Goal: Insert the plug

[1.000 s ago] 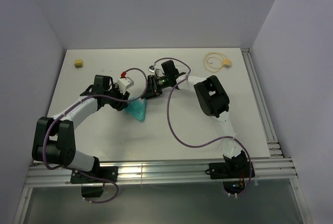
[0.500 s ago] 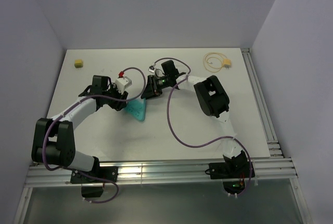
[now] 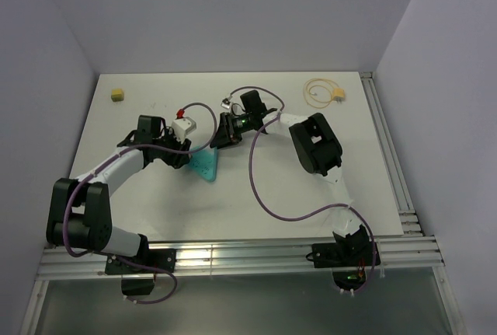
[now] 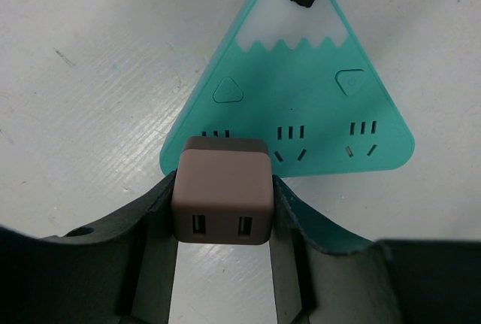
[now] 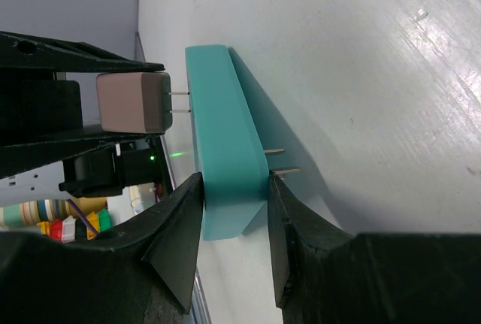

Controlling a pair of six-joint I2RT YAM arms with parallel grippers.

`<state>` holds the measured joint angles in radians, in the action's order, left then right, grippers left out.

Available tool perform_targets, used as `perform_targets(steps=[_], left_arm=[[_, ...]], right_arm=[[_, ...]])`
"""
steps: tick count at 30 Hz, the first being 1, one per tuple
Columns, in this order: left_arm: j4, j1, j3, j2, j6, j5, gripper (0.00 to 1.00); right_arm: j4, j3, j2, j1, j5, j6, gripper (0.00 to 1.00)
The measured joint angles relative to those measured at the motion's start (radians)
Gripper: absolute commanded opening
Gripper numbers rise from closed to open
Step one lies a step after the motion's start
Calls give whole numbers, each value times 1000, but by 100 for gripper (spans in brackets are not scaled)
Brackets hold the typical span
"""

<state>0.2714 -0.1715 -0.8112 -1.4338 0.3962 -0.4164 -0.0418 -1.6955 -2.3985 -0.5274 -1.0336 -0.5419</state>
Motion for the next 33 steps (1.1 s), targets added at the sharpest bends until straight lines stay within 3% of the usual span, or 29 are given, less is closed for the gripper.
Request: perform_targets(steps=[33], left_arm=[[-20,21,7,-3,-26,-12,0]], right_arm=[[-4,0,0,-2,0,0,0]])
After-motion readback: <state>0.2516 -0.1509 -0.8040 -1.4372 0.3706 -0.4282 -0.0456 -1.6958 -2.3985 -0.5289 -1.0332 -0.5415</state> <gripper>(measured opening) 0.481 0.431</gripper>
